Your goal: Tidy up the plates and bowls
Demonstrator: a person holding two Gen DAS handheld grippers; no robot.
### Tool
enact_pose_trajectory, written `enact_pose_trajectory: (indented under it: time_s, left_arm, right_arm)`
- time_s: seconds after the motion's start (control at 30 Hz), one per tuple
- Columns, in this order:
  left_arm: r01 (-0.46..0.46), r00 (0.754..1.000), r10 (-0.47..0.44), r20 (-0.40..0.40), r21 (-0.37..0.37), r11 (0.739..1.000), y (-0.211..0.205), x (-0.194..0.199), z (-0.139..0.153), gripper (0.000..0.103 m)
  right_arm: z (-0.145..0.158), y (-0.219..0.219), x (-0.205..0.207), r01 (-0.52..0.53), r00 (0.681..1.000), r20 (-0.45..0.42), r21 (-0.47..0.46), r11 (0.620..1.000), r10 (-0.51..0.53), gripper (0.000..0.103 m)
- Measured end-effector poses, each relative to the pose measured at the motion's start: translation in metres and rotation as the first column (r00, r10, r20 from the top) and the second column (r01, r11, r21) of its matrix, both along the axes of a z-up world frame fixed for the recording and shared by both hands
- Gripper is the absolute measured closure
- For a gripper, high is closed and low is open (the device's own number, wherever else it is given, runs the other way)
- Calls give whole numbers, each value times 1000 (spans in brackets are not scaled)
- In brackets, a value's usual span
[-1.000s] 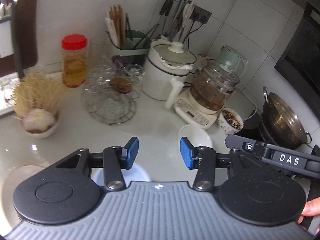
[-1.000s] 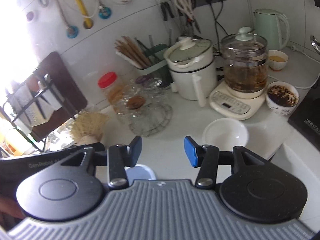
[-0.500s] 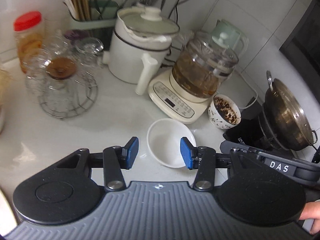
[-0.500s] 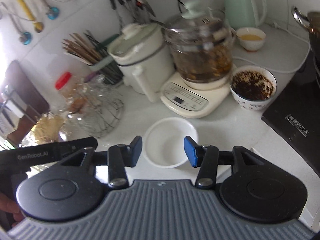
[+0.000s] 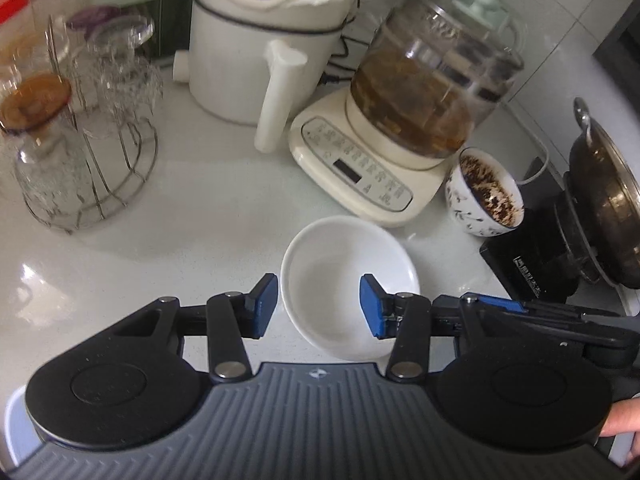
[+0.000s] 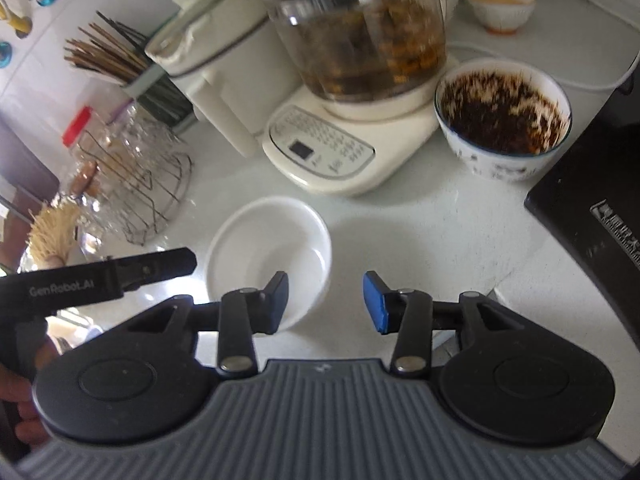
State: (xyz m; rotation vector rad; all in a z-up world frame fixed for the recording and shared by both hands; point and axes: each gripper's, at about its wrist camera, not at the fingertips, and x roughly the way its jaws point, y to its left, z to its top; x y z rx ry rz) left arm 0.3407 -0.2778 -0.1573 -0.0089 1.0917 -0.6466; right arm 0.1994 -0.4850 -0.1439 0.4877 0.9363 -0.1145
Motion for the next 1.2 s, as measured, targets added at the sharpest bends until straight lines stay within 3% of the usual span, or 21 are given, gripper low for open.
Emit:
enact_pose_trajectory:
  time_s: [0.4, 0.5, 0.67, 1.03, 1.2]
  left_arm:
    - [7, 998, -5, -58, 34, 999, -15, 27, -30, 74]
    - [12, 997, -10, -76, 33, 999, -16, 31, -34, 77]
    - [0, 995, 4, -102, 41, 999, -14, 38, -41, 95]
    - [-62, 992, 61, -109, -2, 998, -4, 32, -41, 98]
    - [-98, 988, 95, -119, -18, 995, 2, 29, -35, 98]
  right_arm:
    - [-25, -15, 26, 25, 998, -60, 73, 997, -21, 64]
    - [-28, -18, 32, 35, 997, -69, 103, 994, -28, 70]
    - [-30, -19, 38, 39, 997, -69, 128, 991, -31, 76]
    - [-32, -18, 40, -2, 997, -70, 146, 989, 12, 92]
    - [-26, -13, 37, -27, 998, -52, 133, 991, 34, 92]
